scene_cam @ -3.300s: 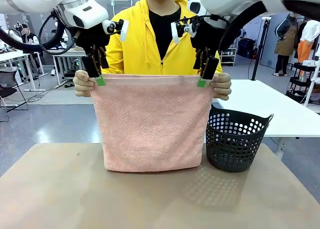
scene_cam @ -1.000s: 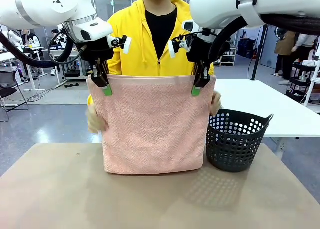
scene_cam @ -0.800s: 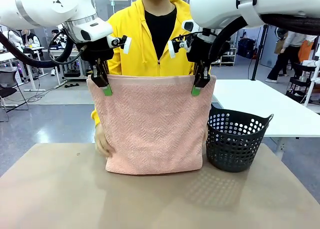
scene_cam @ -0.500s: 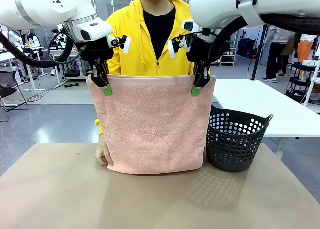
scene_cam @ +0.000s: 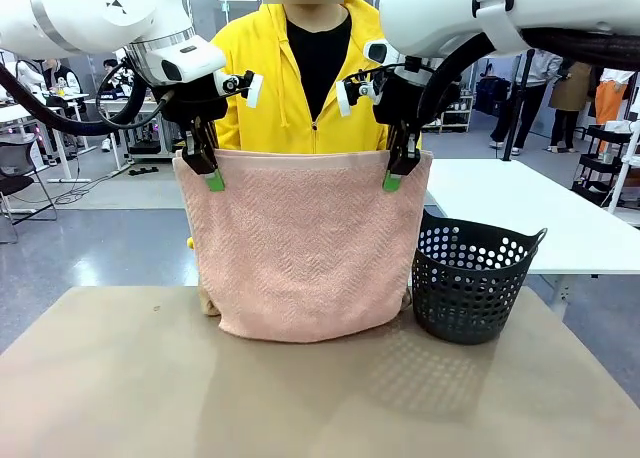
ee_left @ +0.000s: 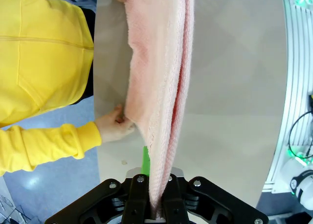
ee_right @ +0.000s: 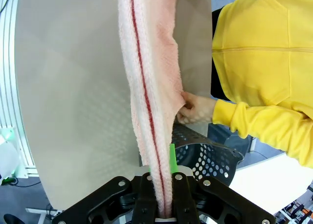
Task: Fold the towel.
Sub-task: Release the end of the 100 cm Hotel Towel you were holding.
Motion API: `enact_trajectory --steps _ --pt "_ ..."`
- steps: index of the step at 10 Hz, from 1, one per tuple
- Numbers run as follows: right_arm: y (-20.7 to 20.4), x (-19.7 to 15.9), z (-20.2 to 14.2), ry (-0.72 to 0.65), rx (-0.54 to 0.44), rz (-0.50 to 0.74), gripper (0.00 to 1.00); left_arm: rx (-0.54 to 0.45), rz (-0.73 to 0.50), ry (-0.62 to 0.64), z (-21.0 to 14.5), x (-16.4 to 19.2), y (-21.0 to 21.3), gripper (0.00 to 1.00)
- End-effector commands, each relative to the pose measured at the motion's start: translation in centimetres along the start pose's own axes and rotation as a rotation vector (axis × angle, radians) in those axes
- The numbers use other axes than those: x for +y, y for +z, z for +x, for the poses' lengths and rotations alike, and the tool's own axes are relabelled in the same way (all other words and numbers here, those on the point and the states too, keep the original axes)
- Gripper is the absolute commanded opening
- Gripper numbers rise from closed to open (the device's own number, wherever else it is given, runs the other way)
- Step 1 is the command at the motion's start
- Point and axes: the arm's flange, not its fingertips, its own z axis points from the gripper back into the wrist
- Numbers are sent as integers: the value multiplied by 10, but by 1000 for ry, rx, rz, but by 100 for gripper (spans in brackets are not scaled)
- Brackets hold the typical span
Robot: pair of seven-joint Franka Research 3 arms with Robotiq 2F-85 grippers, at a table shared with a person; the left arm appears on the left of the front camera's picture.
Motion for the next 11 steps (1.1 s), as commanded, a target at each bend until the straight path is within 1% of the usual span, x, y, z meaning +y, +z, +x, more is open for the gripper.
enact_trajectory --steps 1,11 --pt "4 0 -2 10 2 -2 0 3 6 0 -2 0 3 0" --pt "4 0 -2 10 2 -2 0 3 6 0 -2 0 3 0"
